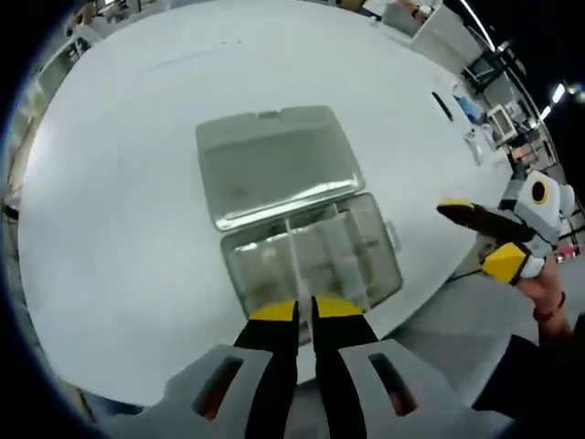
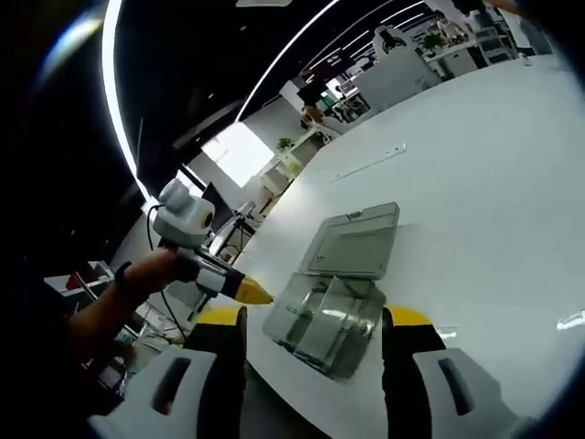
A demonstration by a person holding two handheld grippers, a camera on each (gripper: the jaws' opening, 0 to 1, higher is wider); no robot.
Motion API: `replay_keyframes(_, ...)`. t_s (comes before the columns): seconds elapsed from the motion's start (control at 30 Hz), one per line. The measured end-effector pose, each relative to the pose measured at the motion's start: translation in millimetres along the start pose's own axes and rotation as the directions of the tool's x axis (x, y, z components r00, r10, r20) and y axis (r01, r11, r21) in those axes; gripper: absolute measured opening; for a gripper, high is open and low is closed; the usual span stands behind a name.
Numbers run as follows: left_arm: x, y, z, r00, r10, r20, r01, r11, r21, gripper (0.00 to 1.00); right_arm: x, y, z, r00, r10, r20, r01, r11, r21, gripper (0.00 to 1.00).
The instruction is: Insert the divider into the dual guide fixture by aligning both edges with the guide slots and pushing it downward to the bottom, including one-sided entry, uneven engagement, binding, and posture correction.
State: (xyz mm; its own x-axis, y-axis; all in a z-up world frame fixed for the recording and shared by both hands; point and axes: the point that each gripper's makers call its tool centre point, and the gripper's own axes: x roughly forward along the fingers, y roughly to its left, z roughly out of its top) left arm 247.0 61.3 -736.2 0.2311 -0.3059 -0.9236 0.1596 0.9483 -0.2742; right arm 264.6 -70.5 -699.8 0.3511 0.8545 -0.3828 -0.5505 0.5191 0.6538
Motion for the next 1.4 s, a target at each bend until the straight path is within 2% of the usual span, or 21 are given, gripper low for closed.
replay_keyframes(0.13,2,2.7,0.5,1.0,-0.008,-0.02,0.007,0.999,-0.033,0.03,2,-1,0.9,1.0,0.0,-0.005,0.0,1.0,0.001,0.56)
replay_keyframes(0.5,7,5.3,-1.2,0.998,-0.006,-0.062,0.004,0.999,-0.032,0.03,7,-2,-0.4,1.0,0.003,-0.017,-0.003,1.0,0.015,0.56)
replay_keyframes(0.8,13,5.6,-1.9,0.996,-0.008,-0.089,0.004,0.999,-0.046,0.03,3,-8,1.0,1.0,-0.01,-0.009,0.01,1.0,0.028,0.56)
replay_keyframes(1.4,16,5.4,-3.8,0.993,0.032,-0.116,-0.034,0.999,-0.016,0.03,3,-8,1.0,1.0,-0.008,-0.004,0.008,0.999,0.043,0.55)
